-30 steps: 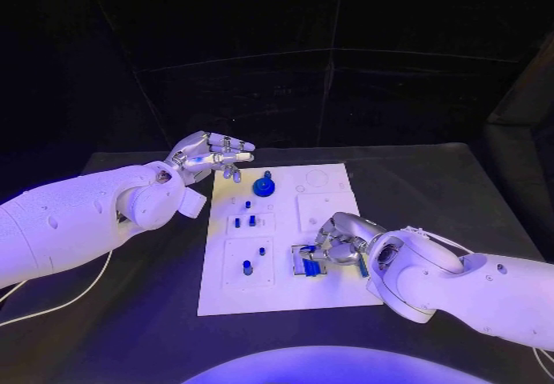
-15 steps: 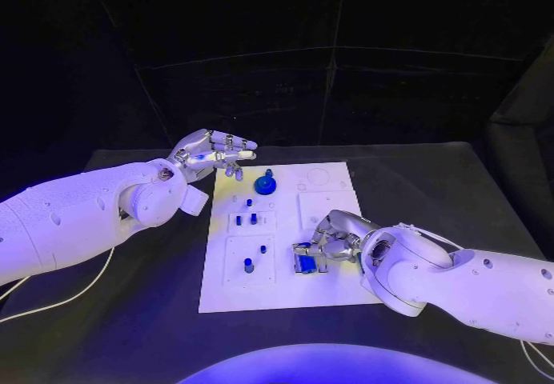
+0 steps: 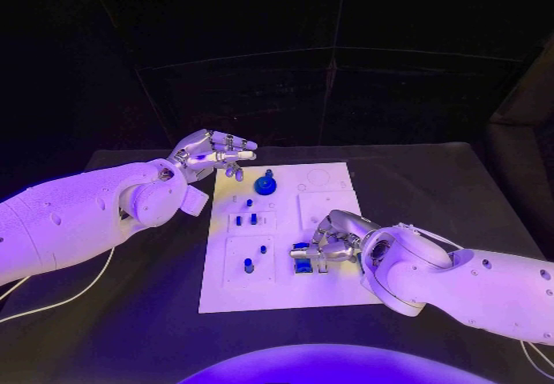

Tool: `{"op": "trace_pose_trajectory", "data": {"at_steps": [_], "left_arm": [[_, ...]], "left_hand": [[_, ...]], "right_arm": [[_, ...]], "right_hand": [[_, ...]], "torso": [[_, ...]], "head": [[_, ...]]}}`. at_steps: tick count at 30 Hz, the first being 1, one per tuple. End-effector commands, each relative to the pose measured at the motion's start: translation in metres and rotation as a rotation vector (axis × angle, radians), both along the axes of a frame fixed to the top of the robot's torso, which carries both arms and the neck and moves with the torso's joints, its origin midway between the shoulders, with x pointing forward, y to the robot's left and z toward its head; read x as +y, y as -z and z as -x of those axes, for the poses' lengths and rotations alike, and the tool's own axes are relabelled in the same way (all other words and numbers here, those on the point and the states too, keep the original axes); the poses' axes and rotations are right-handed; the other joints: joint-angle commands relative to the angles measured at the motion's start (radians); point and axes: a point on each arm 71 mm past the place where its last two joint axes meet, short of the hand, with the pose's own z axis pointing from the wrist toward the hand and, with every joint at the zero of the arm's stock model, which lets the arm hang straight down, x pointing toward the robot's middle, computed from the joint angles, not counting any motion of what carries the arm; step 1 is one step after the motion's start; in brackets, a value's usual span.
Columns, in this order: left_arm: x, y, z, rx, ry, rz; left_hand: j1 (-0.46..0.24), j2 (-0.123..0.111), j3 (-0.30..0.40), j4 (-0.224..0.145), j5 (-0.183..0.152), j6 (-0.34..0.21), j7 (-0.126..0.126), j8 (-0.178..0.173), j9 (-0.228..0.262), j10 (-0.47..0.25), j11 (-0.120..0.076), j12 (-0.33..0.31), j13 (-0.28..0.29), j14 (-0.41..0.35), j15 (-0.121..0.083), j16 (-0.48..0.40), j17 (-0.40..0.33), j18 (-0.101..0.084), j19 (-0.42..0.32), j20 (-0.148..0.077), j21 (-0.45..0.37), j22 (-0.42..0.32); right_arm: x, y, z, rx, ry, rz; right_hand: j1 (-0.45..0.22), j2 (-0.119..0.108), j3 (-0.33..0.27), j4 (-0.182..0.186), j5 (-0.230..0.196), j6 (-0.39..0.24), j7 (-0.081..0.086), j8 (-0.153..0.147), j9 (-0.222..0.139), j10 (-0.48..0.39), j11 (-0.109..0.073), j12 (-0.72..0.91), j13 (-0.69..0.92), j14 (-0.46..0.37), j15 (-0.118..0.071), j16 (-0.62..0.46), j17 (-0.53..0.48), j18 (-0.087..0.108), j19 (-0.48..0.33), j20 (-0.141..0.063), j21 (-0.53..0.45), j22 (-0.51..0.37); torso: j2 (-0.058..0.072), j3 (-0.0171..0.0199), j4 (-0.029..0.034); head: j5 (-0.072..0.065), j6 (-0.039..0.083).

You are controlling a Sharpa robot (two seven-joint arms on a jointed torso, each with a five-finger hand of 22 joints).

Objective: Assemble the parts on the task board

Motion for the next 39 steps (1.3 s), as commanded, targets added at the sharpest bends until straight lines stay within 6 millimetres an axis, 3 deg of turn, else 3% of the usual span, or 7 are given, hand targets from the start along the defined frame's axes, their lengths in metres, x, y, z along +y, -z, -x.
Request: {"op": "trace_pose_trajectory", "data": {"at_steps": [1,5,9,20,39], "left_arm": [[-0.001,-0.001,0.000,0.002,0.010,0.009],[-0.001,-0.001,0.000,0.002,0.010,0.009],[0.000,-0.001,0.000,0.003,0.009,0.008],[0.000,-0.001,0.000,0.003,0.009,0.007],[0.001,-0.001,-0.001,0.003,0.006,0.006]], "left_hand": [[0.000,0.005,-0.002,-0.003,-0.001,-0.003,0.003,0.006,0.000,-0.007,-0.003,0.004,0.000,-0.004,0.000,0.000,-0.001,0.014,-0.001,0.008,-0.003,-0.001],[0.000,0.005,-0.002,-0.003,-0.001,-0.003,0.003,0.006,0.000,-0.007,-0.003,0.004,0.000,-0.004,0.000,0.000,-0.001,0.014,-0.001,0.008,-0.003,-0.001],[0.000,0.005,-0.002,-0.003,-0.001,-0.005,0.004,0.006,-0.001,-0.010,-0.002,0.005,0.000,-0.006,0.000,0.000,-0.003,0.014,-0.001,0.008,-0.004,-0.002],[0.000,0.005,-0.002,-0.003,-0.001,-0.005,0.004,0.006,-0.001,-0.010,-0.002,0.005,0.000,-0.006,0.000,0.000,-0.003,0.014,-0.001,0.008,-0.004,-0.002],[0.000,0.005,-0.002,-0.003,-0.001,-0.005,0.004,0.006,-0.001,-0.010,-0.002,0.005,0.000,-0.006,0.000,0.000,-0.003,0.014,-0.001,0.008,-0.004,-0.002]], "right_arm": [[0.000,-0.003,0.000,-0.029,-0.002,0.000],[0.000,-0.007,0.003,-0.049,-0.032,-0.022],[0.001,-0.010,0.007,-0.061,-0.070,-0.046],[-0.002,-0.011,0.012,-0.047,-0.127,-0.030],[-0.004,-0.007,0.011,-0.034,-0.139,0.019]], "right_hand": [[-0.006,0.007,0.013,0.000,-0.005,-0.004,0.000,0.000,0.001,-0.005,0.003,-0.005,0.014,0.079,-0.001,0.001,0.138,-0.013,-0.007,-0.002,-0.007,-0.003],[0.096,0.075,0.066,-0.006,0.024,-0.003,0.001,-0.003,0.010,-0.003,0.005,-0.006,0.019,0.080,0.001,0.001,0.140,-0.013,-0.007,0.001,-0.008,-0.002],[0.187,0.101,0.077,-0.031,0.057,0.000,0.000,-0.004,0.020,0.000,0.003,-0.003,0.025,0.080,0.000,0.002,0.144,-0.013,-0.005,0.001,-0.007,0.001],[0.314,0.121,0.071,-0.106,0.094,0.004,0.001,-0.007,0.035,0.001,0.003,-0.005,0.030,0.080,0.000,0.001,0.144,-0.014,-0.006,0.000,-0.009,0.001],[0.327,0.132,0.063,-0.120,0.106,0.015,-0.002,-0.003,0.042,0.003,0.001,-0.005,0.033,0.080,-0.001,0.001,0.145,-0.014,-0.006,0.000,-0.009,0.003]], "torso": [[0.000,0.0008,0.0001],[0.000,0.0017,0.0002],[0.000,0.0016,-0.0007],[-0.001,0.0007,-0.0008],[0.000,0.0006,0.0008]], "head": [[0.000,0.000],[0.001,-0.001],[0.002,-0.001],[-0.003,-0.001],[-0.004,-0.002]]}}
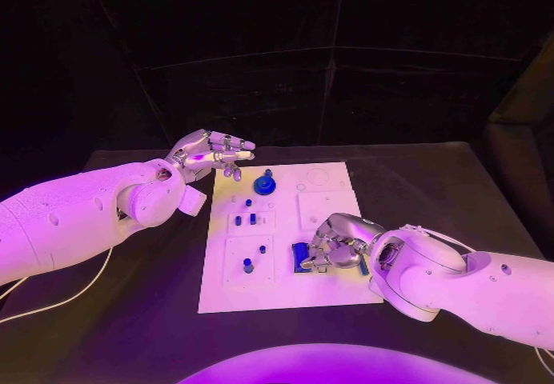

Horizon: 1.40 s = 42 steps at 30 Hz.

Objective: Assemble the parts on the task board

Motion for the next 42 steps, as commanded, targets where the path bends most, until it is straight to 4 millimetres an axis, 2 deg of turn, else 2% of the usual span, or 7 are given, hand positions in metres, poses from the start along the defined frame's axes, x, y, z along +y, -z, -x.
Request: {"op": "trace_pose_trajectory", "data": {"at_steps": [1,14,23,26,28,35,42], "left_arm": [[-0.001,-0.001,0.000,0.000,0.009,0.009],[-0.001,-0.001,0.000,0.001,0.010,0.009],[-0.001,-0.001,0.000,0.001,0.010,0.009],[-0.001,-0.001,0.000,0.002,0.010,0.009],[-0.001,0.000,0.000,0.003,0.011,0.008],[0.000,0.000,0.000,0.004,0.007,0.007],[-0.001,-0.001,0.001,0.003,0.008,0.007]], "left_hand": [[0.000,0.005,-0.002,-0.003,-0.002,-0.005,0.004,0.006,-0.001,-0.007,0.001,0.005,0.000,-0.006,0.000,0.000,-0.001,0.014,-0.001,0.008,-0.004,-0.001],[0.002,0.006,-0.002,-0.005,-0.002,-0.006,0.004,0.007,-0.001,-0.008,0.002,0.007,0.000,-0.006,0.001,0.001,-0.002,0.014,-0.001,0.009,-0.004,-0.002],[0.002,0.006,-0.002,-0.005,-0.002,-0.006,0.004,0.007,-0.001,-0.008,0.002,0.007,0.000,-0.006,0.001,0.001,-0.002,0.014,-0.001,0.009,-0.004,-0.002],[0.002,0.006,-0.002,-0.005,-0.002,-0.006,0.004,0.007,-0.001,-0.008,0.002,0.007,0.000,-0.006,0.001,0.001,-0.002,0.014,-0.001,0.009,-0.004,-0.002],[0.002,0.006,-0.002,-0.005,-0.002,-0.006,0.004,0.007,-0.001,-0.008,0.002,0.007,0.000,-0.006,0.001,0.001,-0.002,0.014,-0.001,0.009,-0.004,-0.002],[0.002,0.006,-0.002,-0.005,-0.002,-0.006,0.004,0.007,-0.001,-0.008,0.002,0.007,0.000,-0.006,0.001,0.001,-0.002,0.014,-0.001,0.009,-0.004,-0.002],[0.002,0.006,-0.002,-0.005,-0.002,-0.006,0.004,0.007,-0.001,-0.008,0.002,0.007,0.000,-0.006,0.001,0.001,-0.002,0.014,-0.001,0.009,-0.004,-0.002]], "right_arm": [[0.001,0.001,-0.001,-0.005,-0.012,0.035],[0.005,0.003,-0.007,-0.032,0.009,0.063],[0.004,0.000,-0.007,-0.055,0.029,0.029],[0.002,-0.002,-0.006,-0.059,0.033,-0.006],[-0.001,-0.004,-0.005,-0.061,0.039,-0.038],[-0.030,-0.009,0.003,-0.027,0.112,-0.026],[-0.080,-0.012,0.003,-0.006,0.218,0.091]], "right_hand": [[0.017,0.004,-0.001,-0.013,0.006,0.009,0.000,0.002,0.003,0.003,0.001,-0.005,0.033,0.080,-0.002,0.001,0.145,-0.014,-0.005,0.000,-0.004,0.002],[0.060,0.038,0.006,-0.046,0.003,0.016,-0.006,0.003,0.011,0.004,-0.005,-0.005,0.036,0.081,-0.006,0.001,0.147,-0.014,-0.003,-0.004,-0.003,0.007],[0.050,0.047,0.001,-0.043,0.006,0.018,-0.005,0.002,0.012,0.005,-0.005,-0.005,0.037,0.081,-0.006,0.001,0.148,-0.015,-0.003,-0.005,-0.002,0.007],[0.034,0.044,-0.011,-0.036,0.015,0.001,0.001,-0.009,0.009,0.004,0.000,-0.008,0.036,0.081,-0.004,0.001,0.147,-0.015,-0.004,-0.004,-0.004,0.005],[0.018,0.042,-0.024,-0.029,0.043,-0.032,0.014,-0.033,0.001,0.002,0.010,-0.011,0.035,0.081,0.004,0.000,0.147,-0.015,-0.005,0.000,-0.006,0.002],[0.014,0.049,-0.039,-0.026,0.069,-0.051,0.025,-0.059,-0.008,-0.005,0.021,-0.026,0.025,0.080,0.013,-0.002,0.143,-0.013,-0.010,0.010,-0.011,-0.006],[0.011,0.051,-0.048,-0.026,0.091,-0.044,0.025,-0.064,-0.009,-0.005,0.022,-0.026,0.026,0.080,0.015,-0.002,0.142,-0.013,-0.009,0.013,-0.010,-0.003]], "torso": [[0.001,0.0007,0.0007],[0.001,0.0008,-0.0005],[0.000,0.0006,-0.0005],[0.000,0.0009,-0.0005],[0.000,0.0009,-0.0008],[-0.001,-0.0002,-0.0023],[0.000,-0.0004,-0.0023]], "head": [[0.000,-0.001],[0.001,-0.002],[0.001,-0.003],[0.000,-0.002],[-0.002,-0.001],[-0.011,0.001],[-0.029,0.005]]}}
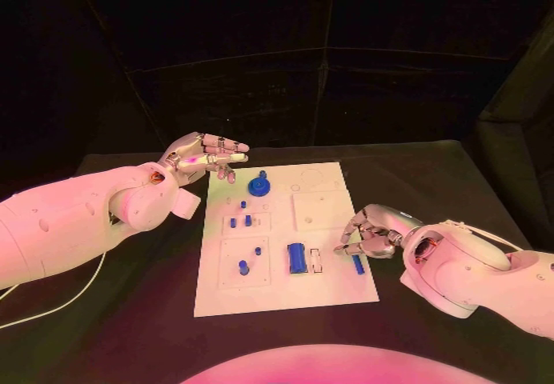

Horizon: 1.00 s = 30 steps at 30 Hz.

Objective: Assemble the parts on the task board

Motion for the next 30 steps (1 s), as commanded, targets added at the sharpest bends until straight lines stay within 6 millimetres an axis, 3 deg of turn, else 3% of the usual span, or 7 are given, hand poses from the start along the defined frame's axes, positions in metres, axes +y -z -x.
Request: {"op": "trace_pose_trajectory", "data": {"at_steps": [1,3,7,9,14,18,30], "left_arm": [[-0.002,-0.001,0.001,-0.001,0.007,0.010],[-0.003,-0.001,0.001,-0.002,0.008,0.010],[-0.004,-0.001,0.001,-0.002,0.011,0.011],[-0.005,-0.001,0.001,-0.002,0.012,0.012],[-0.005,-0.001,0.001,-0.002,0.012,0.012],[-0.005,-0.001,0.001,-0.001,0.013,0.012],[-0.004,-0.001,0.000,0.000,0.012,0.011]], "left_hand": [[0.002,0.006,-0.002,-0.005,-0.002,-0.006,0.004,0.007,-0.001,-0.008,0.002,0.007,0.000,-0.006,0.001,0.001,-0.001,0.014,-0.001,0.009,-0.004,-0.002],[0.002,0.006,-0.002,-0.005,-0.002,-0.006,0.004,0.007,-0.001,-0.008,0.002,0.007,0.000,-0.006,0.001,0.001,-0.001,0.014,-0.001,0.009,-0.004,-0.002],[0.002,0.006,-0.002,-0.005,-0.002,-0.007,0.004,0.007,-0.001,-0.009,0.002,0.008,0.000,-0.007,0.001,0.001,-0.002,0.014,-0.001,0.009,-0.005,-0.002],[0.002,0.006,-0.002,-0.005,-0.002,-0.007,0.005,0.007,0.000,-0.010,0.002,0.008,0.000,-0.007,0.001,0.001,-0.002,0.014,-0.001,0.009,-0.005,-0.002],[0.002,0.006,-0.002,-0.005,-0.002,-0.007,0.005,0.007,0.000,-0.010,0.002,0.008,0.000,-0.007,0.001,0.001,-0.002,0.014,-0.001,0.009,-0.005,-0.002],[0.002,0.006,-0.002,-0.005,-0.002,-0.007,0.005,0.007,0.000,-0.010,0.002,0.008,0.000,-0.007,0.001,0.001,-0.002,0.014,-0.001,0.009,-0.005,-0.002],[0.002,0.006,-0.002,-0.005,-0.002,-0.007,0.005,0.007,0.000,-0.010,0.002,0.008,0.000,-0.007,0.001,0.001,-0.002,0.014,-0.001,0.009,-0.005,-0.002]], "right_arm": [[-0.014,-0.001,0.002,0.027,0.050,0.046],[-0.021,-0.002,0.004,0.023,0.059,0.068],[-0.028,-0.003,0.006,0.025,0.065,0.112],[-0.031,-0.002,0.006,0.027,0.065,0.137],[-0.033,0.001,0.004,0.035,0.052,0.190],[-0.030,0.004,0.003,0.053,0.030,0.217],[-0.020,0.009,0.000,0.068,-0.016,0.251]], "right_hand": [[-0.008,0.005,-0.012,0.001,0.011,0.006,0.000,-0.006,-0.001,0.003,0.007,0.000,0.026,0.080,0.007,-0.002,0.142,-0.013,-0.002,0.006,-0.005,0.001],[-0.010,0.004,-0.015,0.001,0.014,0.011,-0.001,-0.005,0.000,0.005,0.006,0.002,0.028,0.080,0.007,-0.002,0.143,-0.013,-0.002,0.006,-0.005,0.002],[-0.017,0.002,-0.024,0.005,0.015,0.018,-0.003,-0.005,0.001,0.005,0.005,0.001,0.028,0.080,0.006,-0.002,0.144,-0.013,-0.002,0.006,-0.004,0.004],[-0.021,0.001,-0.029,0.008,0.014,0.022,-0.004,-0.006,0.001,0.005,0.004,0.000,0.027,0.080,0.006,-0.002,0.143,-0.013,-0.002,0.006,-0.004,0.005],[-0.031,0.000,-0.039,0.016,0.010,0.030,-0.007,-0.006,0.003,0.004,0.003,-0.002,0.026,0.080,0.004,-0.004,0.141,-0.013,-0.003,0.005,-0.005,0.003],[-0.040,-0.006,-0.052,0.025,0.004,0.034,-0.008,-0.008,0.004,0.003,0.001,-0.005,0.025,0.079,0.003,-0.005,0.138,-0.012,-0.005,0.004,-0.007,0.001],[-0.018,0.001,-0.052,0.021,0.017,0.052,-0.015,-0.004,0.011,0.003,-0.004,-0.007,0.026,0.079,-0.001,-0.005,0.139,-0.012,-0.005,0.001,-0.008,0.001]], "torso": [[0.001,0.0006,0.0002],[0.002,0.0025,-0.0017],[-0.001,0.0014,-0.0047],[-0.001,0.0003,-0.0033],[-0.001,0.0027,-0.0029],[-0.001,0.0009,0.0015],[0.000,0.0013,-0.0015]], "head": [[-0.010,0.003],[-0.014,0.006],[-0.019,0.006],[-0.024,0.007],[-0.027,0.005],[-0.031,0.006],[-0.025,0.001]]}}
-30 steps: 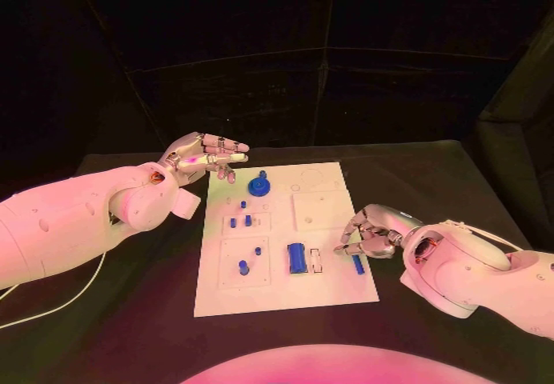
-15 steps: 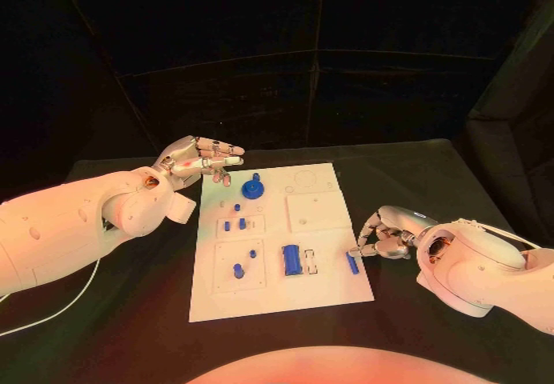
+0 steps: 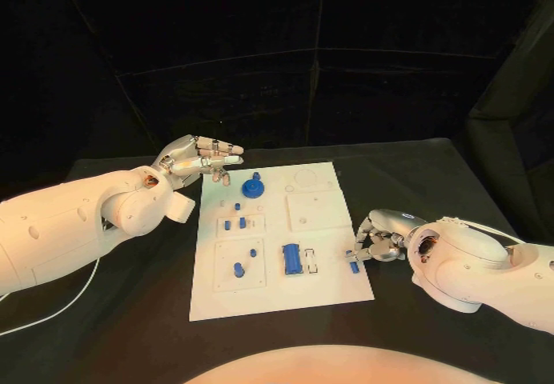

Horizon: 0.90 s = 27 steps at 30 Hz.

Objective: Assemble the parts on the task board

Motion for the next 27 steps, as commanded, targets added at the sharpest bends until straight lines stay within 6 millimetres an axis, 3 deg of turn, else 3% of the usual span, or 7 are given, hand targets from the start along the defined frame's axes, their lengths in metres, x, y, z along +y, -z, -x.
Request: {"op": "trace_pose_trajectory", "data": {"at_steps": [1,16,19,24,27], "left_arm": [[0.000,-0.001,0.000,-0.001,0.005,0.008],[0.000,-0.001,0.000,0.001,0.005,0.007],[0.000,0.000,0.000,0.001,0.005,0.007],[0.000,0.000,0.000,0.002,0.006,0.007],[0.000,0.000,0.000,0.002,0.006,0.007]], "left_hand": [[0.002,0.006,-0.002,-0.005,-0.002,-0.004,0.001,0.004,0.000,-0.006,-0.002,0.004,-0.001,-0.007,0.001,0.001,-0.001,0.014,-0.001,0.009,-0.005,-0.001],[0.002,0.006,-0.002,-0.005,-0.002,-0.004,0.001,0.004,0.000,-0.006,-0.002,0.004,-0.001,-0.007,0.001,0.001,-0.001,0.014,-0.001,0.009,-0.005,-0.001],[0.002,0.006,-0.002,-0.005,-0.002,-0.004,0.001,0.004,0.000,-0.006,-0.002,0.004,-0.001,-0.007,0.001,0.001,-0.001,0.014,-0.001,0.009,-0.005,-0.001],[0.002,0.006,-0.002,-0.005,-0.002,-0.004,0.001,0.004,0.000,-0.006,-0.002,0.004,-0.001,-0.007,0.001,0.001,-0.001,0.014,-0.001,0.009,-0.005,-0.001],[0.002,0.006,-0.002,-0.005,-0.002,-0.004,0.001,0.004,0.000,-0.006,-0.002,0.004,-0.001,-0.007,0.001,0.001,-0.001,0.014,-0.001,0.009,-0.005,-0.001]], "right_arm": [[0.002,0.001,0.000,0.013,-0.032,0.046],[0.011,0.008,-0.002,0.038,-0.082,0.111],[0.015,0.009,-0.003,0.029,-0.097,0.132],[0.019,0.012,-0.004,0.023,-0.118,0.172],[0.022,0.013,-0.005,0.022,-0.131,0.192]], "right_hand": [[0.017,0.004,-0.004,-0.005,0.010,0.009,0.000,0.003,0.002,-0.001,-0.008,-0.002,0.026,0.079,-0.001,-0.005,0.139,-0.012,-0.005,0.000,-0.004,0.000],[0.056,0.015,0.000,-0.026,0.018,0.022,-0.005,0.005,0.011,-0.001,-0.013,-0.004,0.026,0.079,-0.006,-0.006,0.139,-0.013,-0.004,-0.004,-0.004,0.002],[0.089,0.027,0.011,-0.045,0.021,0.023,-0.008,0.002,0.013,-0.002,-0.016,-0.005,0.026,0.079,-0.008,-0.006,0.139,-0.013,-0.003,-0.005,-0.003,0.005],[0.166,0.061,0.060,-0.089,-0.064,0.026,-0.011,-0.007,0.014,-0.005,-0.020,-0.011,0.025,0.079,-0.013,-0.006,0.140,-0.014,-0.002,-0.011,-0.003,0.007],[0.188,0.067,0.081,-0.106,-0.080,0.027,-0.011,-0.014,0.013,-0.007,-0.020,-0.015,0.023,0.079,-0.013,-0.006,0.140,-0.014,-0.002,-0.011,-0.003,0.008]], "torso": [[0.000,-0.0003,-0.0013],[0.001,-0.0006,0.0003],[0.000,-0.0001,0.0008],[-0.001,-0.0013,0.0017],[-0.001,-0.0011,0.0012]], "head": [[0.001,-0.003],[0.001,-0.006],[0.000,-0.006],[-0.001,-0.005],[0.001,-0.005]]}}
